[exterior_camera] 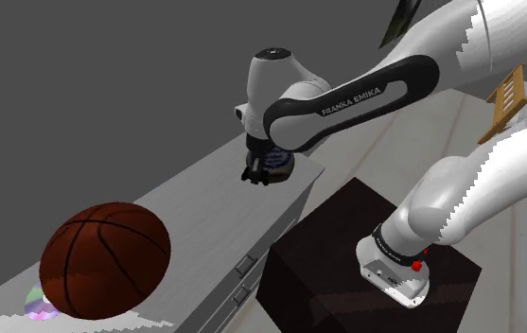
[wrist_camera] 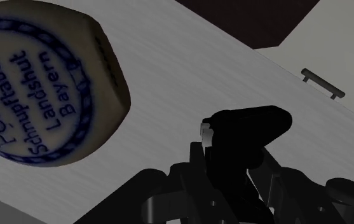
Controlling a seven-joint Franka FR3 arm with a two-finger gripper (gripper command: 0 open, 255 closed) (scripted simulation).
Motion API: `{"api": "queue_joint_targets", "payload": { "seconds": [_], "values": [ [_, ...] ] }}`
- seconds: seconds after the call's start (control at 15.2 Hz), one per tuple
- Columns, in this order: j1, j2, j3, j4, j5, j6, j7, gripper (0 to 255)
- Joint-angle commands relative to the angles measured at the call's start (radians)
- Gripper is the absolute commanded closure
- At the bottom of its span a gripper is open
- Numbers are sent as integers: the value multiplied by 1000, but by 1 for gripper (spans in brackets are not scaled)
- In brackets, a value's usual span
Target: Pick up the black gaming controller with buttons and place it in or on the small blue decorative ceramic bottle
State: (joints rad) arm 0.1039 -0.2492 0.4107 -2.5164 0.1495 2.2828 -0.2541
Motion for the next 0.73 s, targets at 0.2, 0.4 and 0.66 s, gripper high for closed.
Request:
{"api": "queue_joint_targets", "payload": {
  "seconds": [0.2, 0.4, 0.66],
  "values": [
    [-60, 34, -71, 33, -37, -7, -103, 255],
    [-99, 71, -116, 66, -63, -8, -167, 255],
    [-149, 130, -170, 127, -94, -13, -248, 255]
  ]
}}
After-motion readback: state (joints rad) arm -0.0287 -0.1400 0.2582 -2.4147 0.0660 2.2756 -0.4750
